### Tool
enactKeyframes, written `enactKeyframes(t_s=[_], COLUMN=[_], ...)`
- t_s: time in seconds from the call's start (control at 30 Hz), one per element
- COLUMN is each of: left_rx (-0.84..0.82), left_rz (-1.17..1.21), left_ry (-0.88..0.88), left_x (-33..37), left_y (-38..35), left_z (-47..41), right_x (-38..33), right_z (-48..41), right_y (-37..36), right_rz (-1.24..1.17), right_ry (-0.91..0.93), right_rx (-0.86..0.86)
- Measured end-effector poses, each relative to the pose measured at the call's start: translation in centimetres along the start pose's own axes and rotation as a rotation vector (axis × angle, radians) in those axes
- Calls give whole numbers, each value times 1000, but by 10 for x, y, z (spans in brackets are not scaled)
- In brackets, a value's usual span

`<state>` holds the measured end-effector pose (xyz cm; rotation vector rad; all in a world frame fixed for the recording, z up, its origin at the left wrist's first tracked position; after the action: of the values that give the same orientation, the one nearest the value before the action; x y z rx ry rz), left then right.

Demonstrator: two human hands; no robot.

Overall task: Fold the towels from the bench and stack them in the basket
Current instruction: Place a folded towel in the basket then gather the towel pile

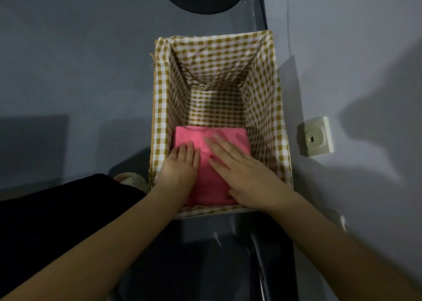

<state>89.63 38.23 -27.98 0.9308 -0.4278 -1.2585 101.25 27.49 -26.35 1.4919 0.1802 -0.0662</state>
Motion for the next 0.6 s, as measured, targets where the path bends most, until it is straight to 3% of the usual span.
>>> enactKeyframes(t_s=[0.07, 0.27, 0.5, 0.6], left_rx=[-10, -34, 1, -39], left_rz=[-31, -84, -52, -75], left_ry=[4, -20, 49, 76], left_x=[1, 0, 4, 7], left_y=[1, 3, -3, -3], left_z=[2, 15, 9, 5], right_x=[-2, 1, 37, 41], right_z=[3, -4, -4, -5], right_y=[0, -10, -17, -12], right_rz=[-7, -211, -456, -323], right_ry=[-16, 23, -387, -447], right_rx=[-15, -303, -562, -615])
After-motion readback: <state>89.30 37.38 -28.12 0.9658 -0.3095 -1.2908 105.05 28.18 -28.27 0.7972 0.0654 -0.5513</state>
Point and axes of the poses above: each hand's wrist, its own z-axis away from the middle knuckle, its own y-axis out of the back of the hand, x = y × z, the point moved 1 cm from there along -z, towards the middle knuckle, and after that the axes turned 8 degrees about x, right-handed, at the moved point
